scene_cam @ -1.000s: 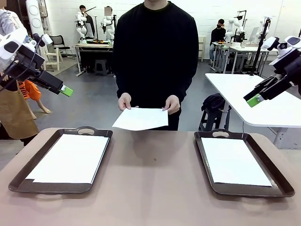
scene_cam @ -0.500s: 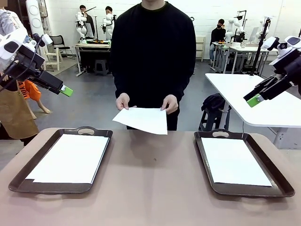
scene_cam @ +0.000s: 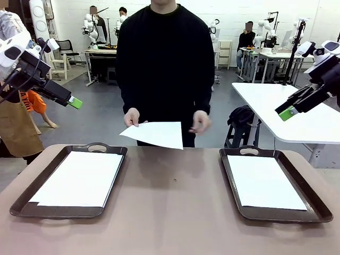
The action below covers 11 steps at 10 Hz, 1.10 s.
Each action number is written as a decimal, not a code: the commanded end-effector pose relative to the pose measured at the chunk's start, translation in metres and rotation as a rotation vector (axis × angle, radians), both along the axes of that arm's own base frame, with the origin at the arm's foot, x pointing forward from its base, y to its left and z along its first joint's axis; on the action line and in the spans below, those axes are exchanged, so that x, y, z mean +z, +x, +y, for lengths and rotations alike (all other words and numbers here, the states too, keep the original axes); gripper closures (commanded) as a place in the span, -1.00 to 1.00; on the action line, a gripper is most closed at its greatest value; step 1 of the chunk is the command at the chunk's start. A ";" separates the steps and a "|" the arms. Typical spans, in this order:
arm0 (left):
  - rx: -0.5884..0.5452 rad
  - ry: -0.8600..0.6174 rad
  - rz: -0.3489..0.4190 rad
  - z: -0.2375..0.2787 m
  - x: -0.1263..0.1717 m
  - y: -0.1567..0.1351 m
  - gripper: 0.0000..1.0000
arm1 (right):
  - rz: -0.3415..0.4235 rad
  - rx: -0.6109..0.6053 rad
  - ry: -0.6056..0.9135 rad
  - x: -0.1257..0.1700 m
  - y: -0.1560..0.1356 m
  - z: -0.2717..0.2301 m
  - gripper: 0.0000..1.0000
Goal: Sort the A4 documents.
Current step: Receive the A4 Paper.
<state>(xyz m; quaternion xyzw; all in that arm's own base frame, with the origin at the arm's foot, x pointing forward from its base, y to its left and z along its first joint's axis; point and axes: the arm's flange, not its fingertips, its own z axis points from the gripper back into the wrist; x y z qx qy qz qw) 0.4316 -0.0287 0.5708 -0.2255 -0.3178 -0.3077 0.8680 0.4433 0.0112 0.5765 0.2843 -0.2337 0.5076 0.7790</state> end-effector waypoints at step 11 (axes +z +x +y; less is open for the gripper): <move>-0.010 -0.001 -0.007 0.002 0.000 0.000 -1.00 | 0.000 0.000 0.000 0.000 0.000 0.000 -0.83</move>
